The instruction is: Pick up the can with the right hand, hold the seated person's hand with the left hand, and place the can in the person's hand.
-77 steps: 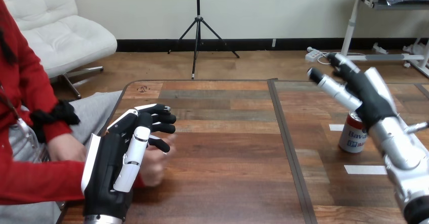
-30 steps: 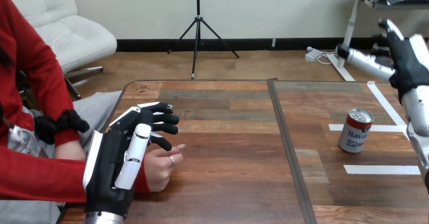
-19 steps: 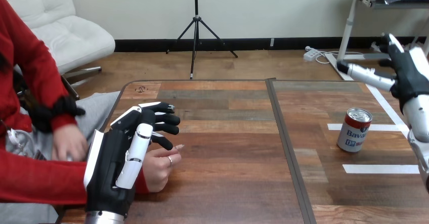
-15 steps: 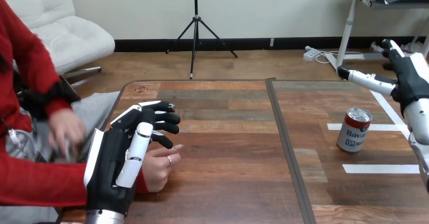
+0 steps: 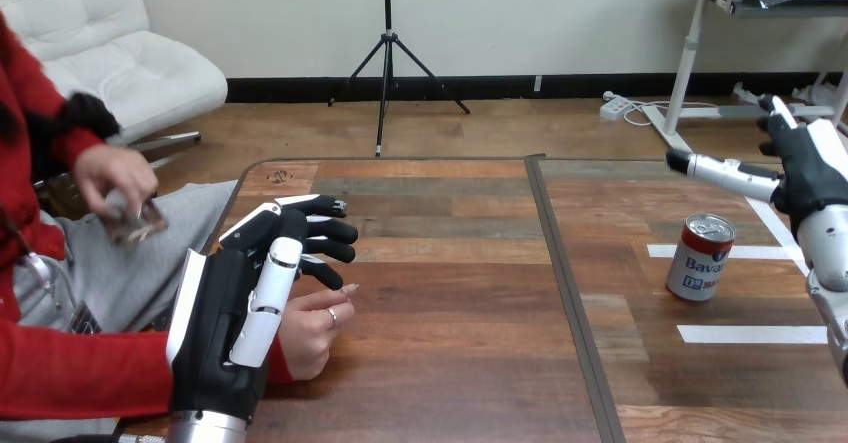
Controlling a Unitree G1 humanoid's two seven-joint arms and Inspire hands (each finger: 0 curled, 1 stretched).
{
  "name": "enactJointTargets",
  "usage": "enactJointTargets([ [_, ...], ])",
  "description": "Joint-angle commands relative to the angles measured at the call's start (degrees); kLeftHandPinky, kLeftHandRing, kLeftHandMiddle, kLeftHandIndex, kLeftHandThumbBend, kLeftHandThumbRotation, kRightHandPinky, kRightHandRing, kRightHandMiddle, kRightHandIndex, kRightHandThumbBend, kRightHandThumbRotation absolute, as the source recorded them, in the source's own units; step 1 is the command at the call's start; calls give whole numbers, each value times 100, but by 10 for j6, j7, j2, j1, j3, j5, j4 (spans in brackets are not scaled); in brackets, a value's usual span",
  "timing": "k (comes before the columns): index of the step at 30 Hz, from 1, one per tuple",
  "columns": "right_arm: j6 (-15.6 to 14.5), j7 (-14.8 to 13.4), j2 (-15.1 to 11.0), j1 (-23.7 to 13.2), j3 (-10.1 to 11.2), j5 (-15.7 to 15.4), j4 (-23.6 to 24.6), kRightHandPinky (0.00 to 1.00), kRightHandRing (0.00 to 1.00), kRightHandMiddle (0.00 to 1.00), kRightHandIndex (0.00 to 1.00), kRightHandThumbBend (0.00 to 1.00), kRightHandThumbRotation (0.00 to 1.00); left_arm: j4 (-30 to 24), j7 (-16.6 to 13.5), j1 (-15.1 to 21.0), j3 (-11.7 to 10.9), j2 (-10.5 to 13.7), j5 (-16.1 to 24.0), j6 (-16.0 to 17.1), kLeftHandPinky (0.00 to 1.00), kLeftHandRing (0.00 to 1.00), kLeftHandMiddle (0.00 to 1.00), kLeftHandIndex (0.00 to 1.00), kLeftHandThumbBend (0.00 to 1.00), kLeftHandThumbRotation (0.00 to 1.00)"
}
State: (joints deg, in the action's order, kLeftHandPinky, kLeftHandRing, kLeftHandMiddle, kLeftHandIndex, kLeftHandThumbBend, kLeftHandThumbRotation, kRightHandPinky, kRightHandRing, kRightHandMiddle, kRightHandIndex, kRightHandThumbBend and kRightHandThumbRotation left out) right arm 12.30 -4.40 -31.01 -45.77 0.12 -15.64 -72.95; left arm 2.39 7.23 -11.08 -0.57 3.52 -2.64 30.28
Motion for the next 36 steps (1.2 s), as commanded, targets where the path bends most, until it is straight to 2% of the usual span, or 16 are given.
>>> enactJointTargets([
  [1,-8,1,-4,-21,-6,-2,-3,83,100,100,100,100,33,-12,0,34,1,1,1,5,40,54,56,60,39,87],
  [17,-26,4,3,-15,-21,-13,-12,83,98,100,100,100,31,-10,4,37,0,2,-1,7,39,51,54,60,37,87],
  [29,-37,22,9,-10,-30,-14,-17,82,96,97,98,100,29,-10,6,37,0,3,-2,7,38,50,53,60,36,87],
  [36,-47,22,13,-5,-44,-26,-21,81,94,96,97,100,31,-14,3,36,0,2,0,5,38,50,53,59,35,87],
])
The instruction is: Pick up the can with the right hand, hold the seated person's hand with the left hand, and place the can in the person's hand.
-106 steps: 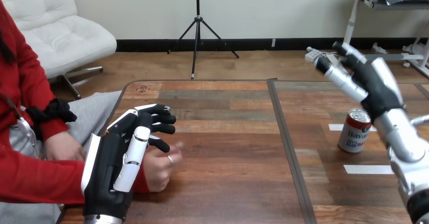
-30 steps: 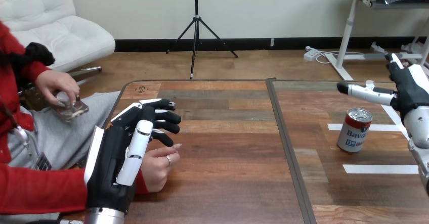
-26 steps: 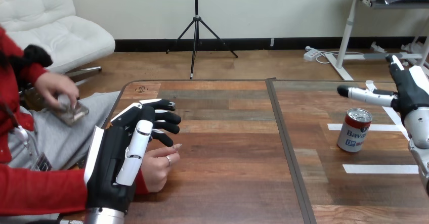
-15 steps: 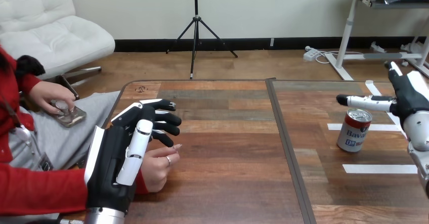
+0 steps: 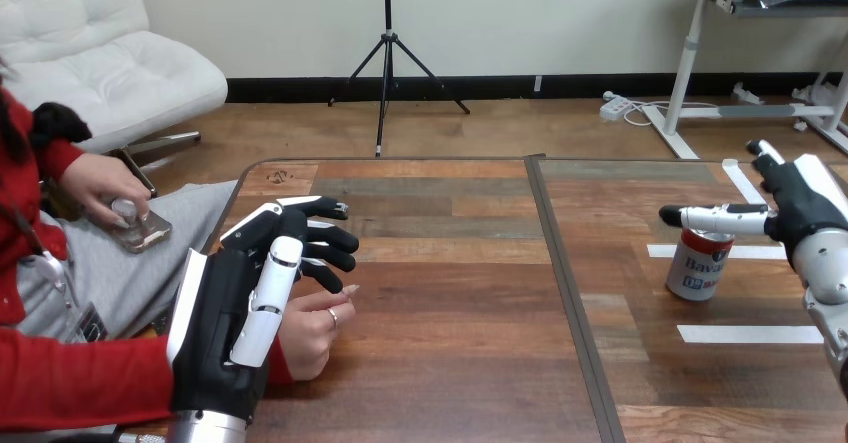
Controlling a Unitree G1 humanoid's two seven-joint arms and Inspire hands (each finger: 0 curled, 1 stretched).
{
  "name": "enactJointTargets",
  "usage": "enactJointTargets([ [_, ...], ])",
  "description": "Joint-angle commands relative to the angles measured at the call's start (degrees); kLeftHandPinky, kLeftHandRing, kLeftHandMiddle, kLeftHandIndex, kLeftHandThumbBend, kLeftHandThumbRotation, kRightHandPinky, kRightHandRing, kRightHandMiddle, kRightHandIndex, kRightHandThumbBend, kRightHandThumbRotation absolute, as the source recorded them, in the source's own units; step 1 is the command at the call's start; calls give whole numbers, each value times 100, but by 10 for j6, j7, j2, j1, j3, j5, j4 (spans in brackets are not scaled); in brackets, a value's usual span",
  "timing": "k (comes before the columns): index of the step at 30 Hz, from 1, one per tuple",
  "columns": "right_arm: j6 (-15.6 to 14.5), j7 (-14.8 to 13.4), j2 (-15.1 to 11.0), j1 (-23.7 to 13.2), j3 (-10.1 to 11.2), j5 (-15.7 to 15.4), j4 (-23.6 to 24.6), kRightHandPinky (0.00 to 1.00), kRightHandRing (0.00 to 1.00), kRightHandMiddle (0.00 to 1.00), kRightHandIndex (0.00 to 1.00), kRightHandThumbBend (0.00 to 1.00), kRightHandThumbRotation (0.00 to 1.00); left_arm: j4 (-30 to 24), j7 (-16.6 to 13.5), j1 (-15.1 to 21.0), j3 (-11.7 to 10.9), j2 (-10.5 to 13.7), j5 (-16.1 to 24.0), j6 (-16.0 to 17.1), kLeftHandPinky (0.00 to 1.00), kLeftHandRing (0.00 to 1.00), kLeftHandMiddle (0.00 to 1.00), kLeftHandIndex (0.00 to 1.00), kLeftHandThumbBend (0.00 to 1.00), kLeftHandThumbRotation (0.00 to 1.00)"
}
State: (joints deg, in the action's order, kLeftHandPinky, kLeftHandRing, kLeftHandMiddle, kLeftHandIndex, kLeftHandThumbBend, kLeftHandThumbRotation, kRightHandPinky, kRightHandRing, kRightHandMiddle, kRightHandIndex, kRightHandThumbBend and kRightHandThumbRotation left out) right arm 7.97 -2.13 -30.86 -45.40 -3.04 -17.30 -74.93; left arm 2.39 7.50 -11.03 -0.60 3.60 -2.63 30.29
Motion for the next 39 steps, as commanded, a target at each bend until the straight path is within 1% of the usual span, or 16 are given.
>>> enactJointTargets([
  [1,-6,-1,12,-9,-13,-10,-1,80,94,95,96,100,31,-14,0,35,0,2,0,5,38,50,52,59,36,87],
  [9,-14,-2,18,-6,-21,-14,-3,78,91,94,94,100,32,-18,-1,34,-1,3,1,1,37,49,52,59,38,87],
  [15,-15,3,21,-3,-29,-20,-3,77,90,93,93,100,34,-16,1,35,-2,3,-2,3,37,49,52,59,37,87],
  [23,-10,10,22,2,-36,-23,-4,78,91,93,92,100,36,-15,-1,35,-3,3,0,3,36,48,51,58,34,87],
  [30,-23,16,26,1,-43,-27,-4,78,91,92,91,100,36,-16,-1,34,-3,3,-1,3,36,48,51,58,36,87],
  [34,-26,16,27,2,-48,-32,-4,77,89,91,89,100,35,-14,-1,34,-4,3,0,5,36,48,51,57,35,86],
  [39,-28,22,28,2,-49,-35,-5,76,88,90,87,100,34,-12,-1,35,-4,3,0,9,36,47,51,57,34,86],
])
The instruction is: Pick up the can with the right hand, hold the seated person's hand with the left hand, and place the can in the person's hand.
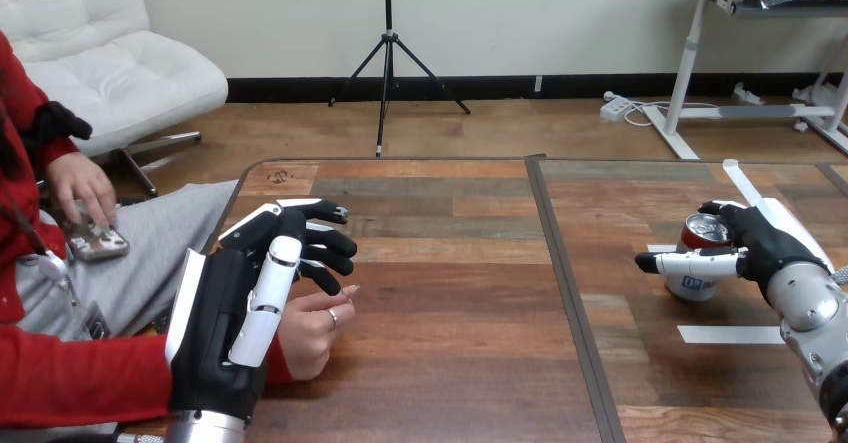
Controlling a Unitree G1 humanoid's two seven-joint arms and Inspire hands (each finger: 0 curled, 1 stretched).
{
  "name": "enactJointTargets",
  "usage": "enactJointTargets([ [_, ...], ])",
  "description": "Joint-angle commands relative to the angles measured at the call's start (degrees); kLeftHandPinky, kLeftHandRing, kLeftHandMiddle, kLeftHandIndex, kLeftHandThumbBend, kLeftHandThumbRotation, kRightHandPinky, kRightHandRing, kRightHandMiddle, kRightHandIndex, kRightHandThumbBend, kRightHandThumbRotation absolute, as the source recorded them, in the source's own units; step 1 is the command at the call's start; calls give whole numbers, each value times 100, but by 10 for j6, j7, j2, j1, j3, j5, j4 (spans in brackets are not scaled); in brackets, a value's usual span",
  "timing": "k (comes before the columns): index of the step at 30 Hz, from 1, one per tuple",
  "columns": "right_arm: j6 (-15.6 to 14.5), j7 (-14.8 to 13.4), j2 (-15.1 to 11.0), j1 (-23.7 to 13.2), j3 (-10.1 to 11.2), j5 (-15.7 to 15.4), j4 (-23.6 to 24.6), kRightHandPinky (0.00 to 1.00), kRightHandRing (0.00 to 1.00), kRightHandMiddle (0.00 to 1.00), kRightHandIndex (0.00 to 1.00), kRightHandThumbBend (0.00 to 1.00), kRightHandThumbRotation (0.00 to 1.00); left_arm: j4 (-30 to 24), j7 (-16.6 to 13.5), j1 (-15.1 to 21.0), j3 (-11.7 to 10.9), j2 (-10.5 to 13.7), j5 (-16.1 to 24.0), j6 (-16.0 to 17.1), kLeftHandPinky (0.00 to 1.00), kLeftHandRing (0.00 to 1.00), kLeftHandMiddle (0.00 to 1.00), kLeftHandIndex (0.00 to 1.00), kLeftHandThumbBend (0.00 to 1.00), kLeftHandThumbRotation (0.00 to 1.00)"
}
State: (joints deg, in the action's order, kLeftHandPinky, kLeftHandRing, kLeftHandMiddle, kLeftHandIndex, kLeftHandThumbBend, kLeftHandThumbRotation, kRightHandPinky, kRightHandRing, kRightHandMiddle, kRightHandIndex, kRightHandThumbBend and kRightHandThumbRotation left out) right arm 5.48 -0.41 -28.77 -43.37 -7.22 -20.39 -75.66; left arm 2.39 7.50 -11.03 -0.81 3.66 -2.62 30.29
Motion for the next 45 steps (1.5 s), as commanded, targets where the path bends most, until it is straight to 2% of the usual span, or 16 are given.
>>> enactJointTargets([
  [1,-4,5,8,-18,-7,-4,2,76,88,90,87,100,34,-12,0,35,-2,2,-1,9,36,47,51,57,34,85],
  [9,-6,8,9,-17,-9,-5,0,73,86,88,85,100,32,-11,-1,35,-2,2,0,11,36,46,50,57,33,84],
  [11,-7,8,10,-17,-8,-5,0,68,82,85,85,100,31,-11,-1,35,-2,2,0,12,35,45,50,56,32,84],
  [15,-6,5,11,-16,-11,-8,0,65,80,84,84,100,30,-9,0,36,-3,2,-1,16,35,45,49,56,32,84],
  [27,-6,-10,14,-15,-16,-8,-1,66,79,83,81,100,21,-9,1,36,-3,2,-1,17,33,43,49,55,31,83],
  [36,2,-25,14,-13,-22,-14,0,67,76,80,77,90,13,-10,1,35,-3,3,-2,16,34,43,49,55,34,83],
  [39,10,-34,15,-10,-16,-9,0,66,74,77,74,85,10,-11,1,34,-4,3,-2,14,33,43,49,54,35,83],
  [40,13,-37,15,-9,-14,-7,1,63,71,75,72,82,6,-11,1,34,-4,2,-3,13,33,43,49,54,36,83],
  [45,19,-45,16,-8,-10,-4,1,59,67,70,69,77,2,-9,2,36,-4,3,-4,17,33,43,49,53,36,83],
])
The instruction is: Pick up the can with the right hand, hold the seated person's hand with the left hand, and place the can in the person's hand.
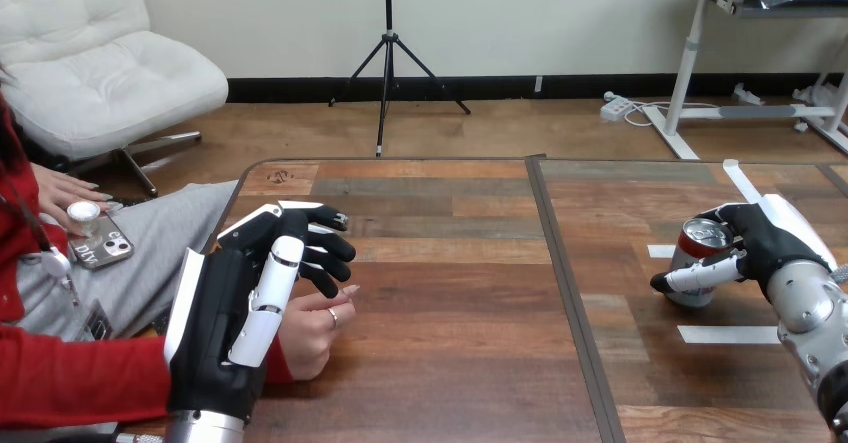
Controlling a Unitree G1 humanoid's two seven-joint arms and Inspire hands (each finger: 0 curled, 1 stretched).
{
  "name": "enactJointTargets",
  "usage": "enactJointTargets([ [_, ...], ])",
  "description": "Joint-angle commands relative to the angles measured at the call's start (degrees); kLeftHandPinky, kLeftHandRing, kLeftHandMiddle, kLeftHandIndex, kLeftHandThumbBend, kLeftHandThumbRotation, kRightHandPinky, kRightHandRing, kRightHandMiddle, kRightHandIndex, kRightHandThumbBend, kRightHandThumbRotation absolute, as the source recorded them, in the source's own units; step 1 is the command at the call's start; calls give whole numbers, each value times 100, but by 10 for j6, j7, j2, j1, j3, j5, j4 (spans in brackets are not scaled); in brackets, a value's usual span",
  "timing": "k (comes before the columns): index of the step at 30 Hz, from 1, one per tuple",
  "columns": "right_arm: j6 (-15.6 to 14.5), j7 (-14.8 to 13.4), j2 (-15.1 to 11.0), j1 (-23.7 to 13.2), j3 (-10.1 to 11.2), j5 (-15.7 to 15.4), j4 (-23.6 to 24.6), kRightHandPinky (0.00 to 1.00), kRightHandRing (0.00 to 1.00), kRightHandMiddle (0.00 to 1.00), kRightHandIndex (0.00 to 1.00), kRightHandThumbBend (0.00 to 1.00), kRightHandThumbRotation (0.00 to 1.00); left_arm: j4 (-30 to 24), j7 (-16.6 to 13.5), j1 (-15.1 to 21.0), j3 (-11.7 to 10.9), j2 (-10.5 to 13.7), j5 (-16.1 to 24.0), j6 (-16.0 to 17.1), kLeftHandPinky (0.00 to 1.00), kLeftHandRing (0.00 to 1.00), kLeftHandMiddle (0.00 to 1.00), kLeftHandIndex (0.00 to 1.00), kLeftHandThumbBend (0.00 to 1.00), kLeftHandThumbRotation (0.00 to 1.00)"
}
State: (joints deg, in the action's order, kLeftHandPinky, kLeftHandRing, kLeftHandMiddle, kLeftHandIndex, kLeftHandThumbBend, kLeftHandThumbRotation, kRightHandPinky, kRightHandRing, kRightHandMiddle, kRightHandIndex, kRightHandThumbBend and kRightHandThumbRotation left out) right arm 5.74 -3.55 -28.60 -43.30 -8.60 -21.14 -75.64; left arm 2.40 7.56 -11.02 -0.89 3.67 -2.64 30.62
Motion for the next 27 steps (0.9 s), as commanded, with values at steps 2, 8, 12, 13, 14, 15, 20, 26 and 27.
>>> enactJointTargets([
  [2,17,-14,14,-8,5,5,0,58,65,69,68,75,1,-8,3,36,-4,4,-5,15,33,43,49,53,36,83],
  [8,30,-23,13,-5,6,6,1,54,61,65,64,73,0,-6,5,37,-4,4,-6,17,33,44,49,52,34,83],
  [12,31,-27,13,-5,8,7,0,52,58,62,62,72,0,-5,6,38,-5,3,-9,17,33,44,49,51,35,83],
  [13,31,-28,13,-5,8,7,0,52,57,61,61,71,0,-5,7,38,-5,3,-9,18,33,44,49,51,34,83],
  [14,31,-28,13,-5,8,7,0,52,57,61,60,70,0,-5,7,38,-6,3,-10,18,33,44,49,51,34,83],
  [15,31,-29,13,-5,8,7,0,52,57,61,60,70,0,-4,7,38,-6,3,-10,18,33,44,49,51,34,83],
  [20,31,-35,13,-5,8,7,0,51,55,59,57,68,0,-3,7,38,-6,4,-8,22,34,44,49,50,32,83],
  [26,33,-39,13,-4,9,7,0,49,53,56,55,66,0,-1,7,39,-7,6,-5,24,34,45,49,50,30,83],
  [27,32,-39,13,-4,9,7,0,49,53,56,54,66,0,-1,7,39,-7,6,-6,24,34,45,49,50,30,83],
])
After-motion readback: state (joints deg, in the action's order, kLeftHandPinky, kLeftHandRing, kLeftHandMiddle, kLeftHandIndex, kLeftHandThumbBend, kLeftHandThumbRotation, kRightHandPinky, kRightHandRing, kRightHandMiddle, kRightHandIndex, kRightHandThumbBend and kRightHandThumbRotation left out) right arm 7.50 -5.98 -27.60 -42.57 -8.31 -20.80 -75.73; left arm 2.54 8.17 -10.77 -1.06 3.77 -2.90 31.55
